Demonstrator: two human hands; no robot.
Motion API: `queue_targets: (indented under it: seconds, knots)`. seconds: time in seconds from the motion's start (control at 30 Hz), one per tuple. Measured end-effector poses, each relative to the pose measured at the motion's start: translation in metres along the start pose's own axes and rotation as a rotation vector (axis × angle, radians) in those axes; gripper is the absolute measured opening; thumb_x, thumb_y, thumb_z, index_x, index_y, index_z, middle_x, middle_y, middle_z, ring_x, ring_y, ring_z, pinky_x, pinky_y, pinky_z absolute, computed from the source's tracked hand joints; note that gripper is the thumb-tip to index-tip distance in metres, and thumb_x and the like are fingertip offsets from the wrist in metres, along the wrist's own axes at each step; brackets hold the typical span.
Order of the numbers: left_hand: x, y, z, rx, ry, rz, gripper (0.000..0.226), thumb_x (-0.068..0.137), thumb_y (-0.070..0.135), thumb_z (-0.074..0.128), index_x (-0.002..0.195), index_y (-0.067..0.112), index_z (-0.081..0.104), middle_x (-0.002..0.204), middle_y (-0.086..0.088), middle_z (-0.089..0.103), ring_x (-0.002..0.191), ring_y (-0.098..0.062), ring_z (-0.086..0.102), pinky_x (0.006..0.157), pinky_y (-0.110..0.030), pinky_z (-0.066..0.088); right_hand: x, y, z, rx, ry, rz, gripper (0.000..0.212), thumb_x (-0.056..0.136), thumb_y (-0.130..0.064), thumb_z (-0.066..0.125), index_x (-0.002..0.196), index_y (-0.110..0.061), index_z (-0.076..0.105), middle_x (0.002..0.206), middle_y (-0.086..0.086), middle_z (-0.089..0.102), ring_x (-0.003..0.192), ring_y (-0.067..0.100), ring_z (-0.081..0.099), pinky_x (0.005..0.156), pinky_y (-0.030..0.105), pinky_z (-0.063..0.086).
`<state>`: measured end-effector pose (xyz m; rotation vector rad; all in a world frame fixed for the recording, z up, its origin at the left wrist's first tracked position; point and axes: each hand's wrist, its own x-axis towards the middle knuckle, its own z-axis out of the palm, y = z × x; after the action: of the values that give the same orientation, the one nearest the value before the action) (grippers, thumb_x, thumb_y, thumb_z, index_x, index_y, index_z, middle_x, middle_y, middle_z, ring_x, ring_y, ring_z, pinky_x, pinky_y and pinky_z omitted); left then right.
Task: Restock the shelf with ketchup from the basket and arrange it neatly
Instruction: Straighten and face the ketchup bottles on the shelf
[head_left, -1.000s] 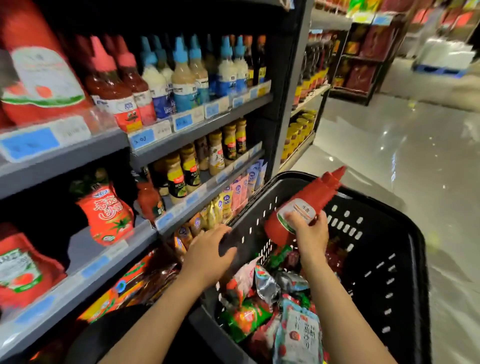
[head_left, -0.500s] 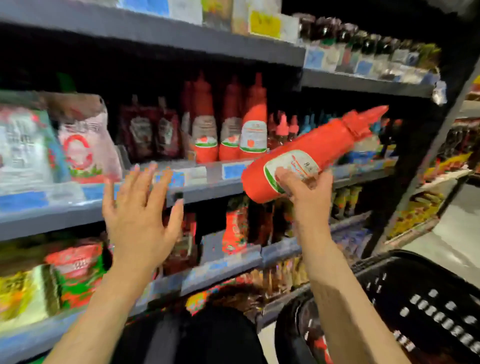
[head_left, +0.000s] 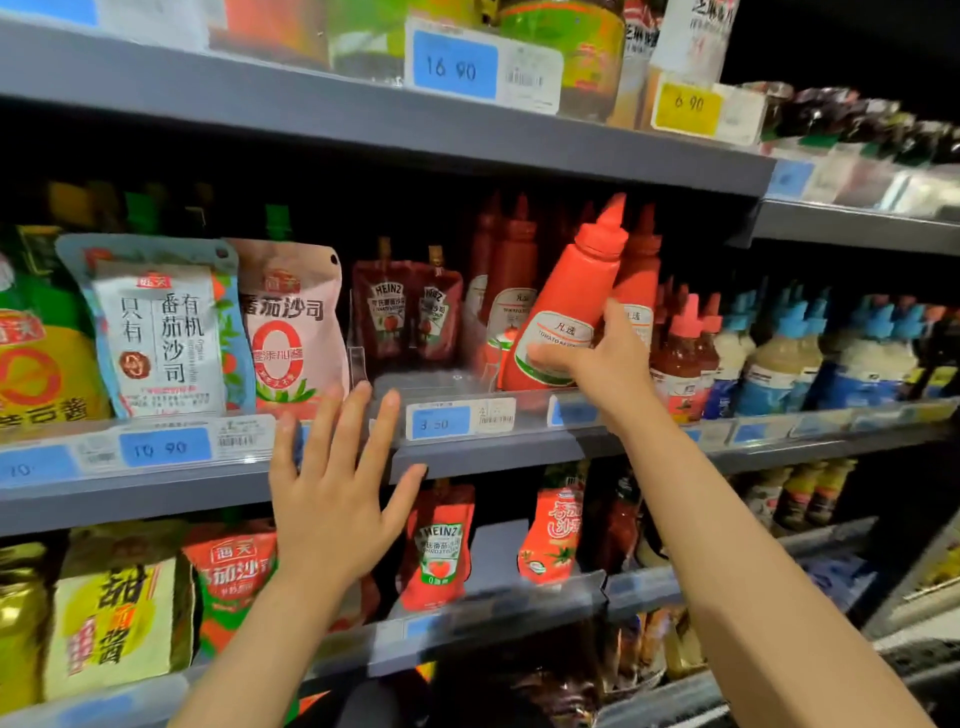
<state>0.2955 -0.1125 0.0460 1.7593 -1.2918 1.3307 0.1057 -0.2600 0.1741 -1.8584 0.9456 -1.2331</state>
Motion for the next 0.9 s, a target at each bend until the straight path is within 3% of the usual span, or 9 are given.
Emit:
queue_targets:
  seconds: [0.3,0.4,0.47,0.53,0.63,0.77,0.9]
  knots:
    - [-0.001,0.0,0.006,0.018,0.036,0.006,0.061,0.09,0.051,0.049,0.139,0.014,0.049,0.138,-0.013,0.053,0.133,-0.029,0.04,0.109,-0.052,0.025,0.017,0.004,0.006,-0.285,-0.117,0.005,0.065,0.069,-0.033,0.077,0.122,-0.023,0.04,0.112,-0.001,0.06,0.101,0.021,0.06,0.091,0.047,0.05]
    - [-0.002,0.0,0.007,0.007,0.039,-0.005,0.061,0.09,0.05,0.051,0.139,0.014,0.049,0.138,-0.012,0.053,0.133,-0.029,0.04,0.107,-0.052,0.028,0.01,0.008,0.007,-0.409,-0.075,-0.106,0.08,0.074,-0.042,0.071,0.138,-0.018,0.029,0.128,0.004,0.05,0.114,0.024,0.053,0.097,0.047,0.046]
    - [-0.002,0.0,0.006,0.0,0.032,-0.006,0.061,0.09,0.05,0.05,0.139,0.014,0.049,0.139,-0.012,0.052,0.133,-0.029,0.04,0.108,-0.052,0.028,-0.002,0.009,0.01,-0.489,-0.03,-0.186,0.089,0.082,-0.043,0.065,0.15,-0.021,0.01,0.141,0.004,0.042,0.125,0.024,0.045,0.103,0.043,0.041]
    - [-0.002,0.0,0.004,-0.01,0.008,-0.015,0.061,0.091,0.05,0.05,0.14,0.014,0.048,0.141,-0.012,0.05,0.134,-0.028,0.039,0.109,-0.052,0.027,-0.016,0.008,0.01,-0.555,0.019,-0.268,0.086,0.09,-0.037,0.059,0.152,-0.019,0.002,0.15,0.004,0.033,0.134,0.019,0.035,0.106,0.031,0.032]
    - [0.001,0.006,-0.006,-0.084,-0.051,-0.093,0.06,0.091,0.047,0.048,0.141,0.013,0.047,0.145,-0.011,0.045,0.136,-0.029,0.036,0.112,-0.05,0.023,-0.042,0.011,0.0,-0.552,0.05,-0.389,0.07,0.092,-0.027,0.057,0.15,-0.017,0.019,0.147,-0.005,0.034,0.135,0.008,0.029,0.105,0.018,0.021]
    - [0.008,0.056,-0.023,-0.435,-0.1,-0.1,0.056,0.089,0.034,0.053,0.14,0.012,0.046,0.149,-0.012,0.039,0.141,-0.028,0.029,0.117,-0.048,0.016,-0.092,0.039,-0.042,-0.519,0.118,-0.375,0.05,0.091,-0.02,0.06,0.137,-0.015,0.042,0.133,-0.002,0.047,0.123,0.006,0.04,0.1,0.025,0.037]
    - [0.002,0.155,-0.038,-0.964,-0.301,-0.055,0.058,0.089,0.029,0.054,0.144,0.02,0.038,0.15,-0.001,0.038,0.141,-0.013,0.03,0.117,-0.025,0.02,-0.148,0.078,-0.105,-0.682,0.168,-0.186,0.041,0.09,-0.022,0.061,0.129,-0.014,0.049,0.125,0.0,0.051,0.116,0.012,0.048,0.092,0.018,0.037]
